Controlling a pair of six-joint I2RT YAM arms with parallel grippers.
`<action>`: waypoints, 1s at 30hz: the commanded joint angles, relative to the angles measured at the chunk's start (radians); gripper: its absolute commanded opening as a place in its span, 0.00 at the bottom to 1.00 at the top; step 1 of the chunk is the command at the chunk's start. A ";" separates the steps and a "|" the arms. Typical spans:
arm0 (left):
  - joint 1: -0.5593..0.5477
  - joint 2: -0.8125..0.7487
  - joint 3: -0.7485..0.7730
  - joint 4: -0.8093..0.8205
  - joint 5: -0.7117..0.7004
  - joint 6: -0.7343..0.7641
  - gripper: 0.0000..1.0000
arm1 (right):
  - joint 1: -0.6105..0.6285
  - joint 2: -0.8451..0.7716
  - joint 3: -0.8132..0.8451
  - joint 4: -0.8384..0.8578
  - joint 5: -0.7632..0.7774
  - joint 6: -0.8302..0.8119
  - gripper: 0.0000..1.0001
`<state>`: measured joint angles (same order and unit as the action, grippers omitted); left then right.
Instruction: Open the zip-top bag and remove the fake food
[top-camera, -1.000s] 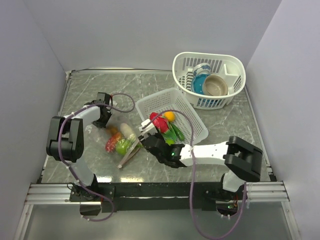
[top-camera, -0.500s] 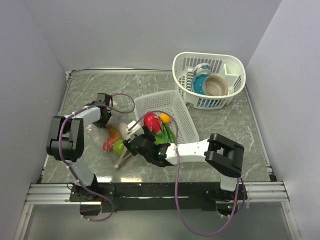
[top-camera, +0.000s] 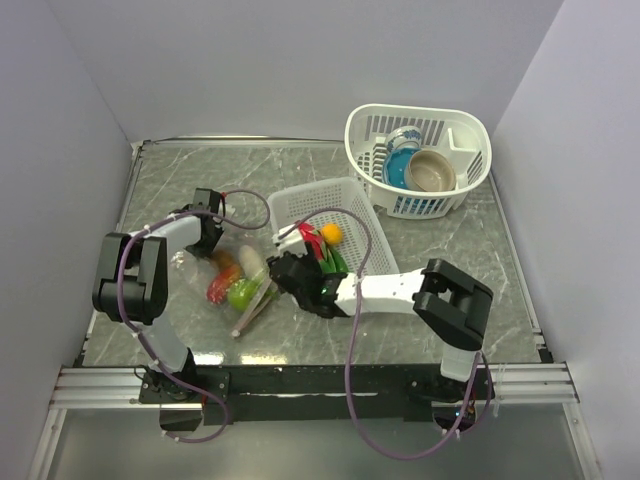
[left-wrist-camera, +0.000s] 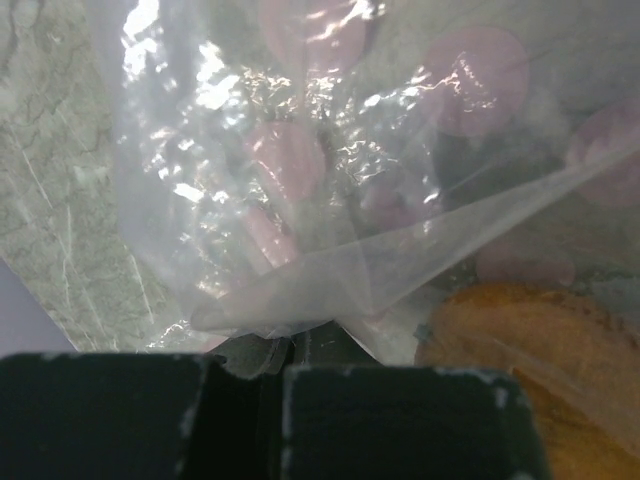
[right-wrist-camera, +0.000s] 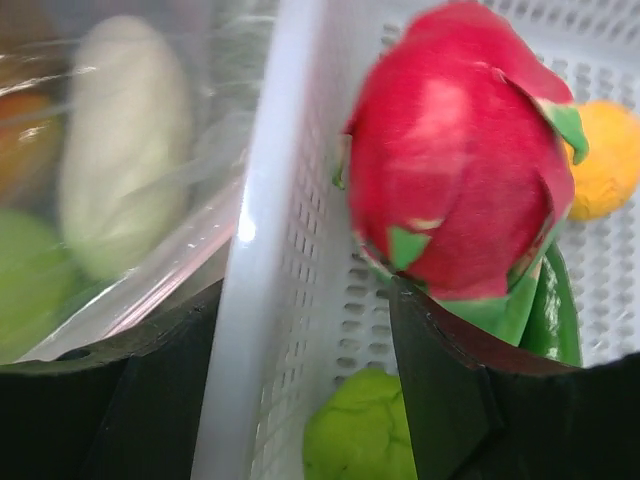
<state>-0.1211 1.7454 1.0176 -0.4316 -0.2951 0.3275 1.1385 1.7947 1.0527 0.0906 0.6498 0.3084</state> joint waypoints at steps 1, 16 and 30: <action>0.000 -0.061 -0.002 -0.012 0.019 0.005 0.01 | -0.089 -0.047 -0.071 -0.084 0.030 0.070 0.66; 0.035 -0.069 -0.048 0.020 0.031 0.021 0.01 | -0.031 -0.244 0.055 -0.126 0.220 -0.070 1.00; 0.072 -0.070 -0.087 0.051 0.037 0.036 0.01 | 0.149 -0.157 -0.099 0.152 -0.015 -0.169 0.70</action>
<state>-0.0547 1.6855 0.9253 -0.3855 -0.2855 0.3573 1.2900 1.5517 0.9821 0.1577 0.7105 0.1436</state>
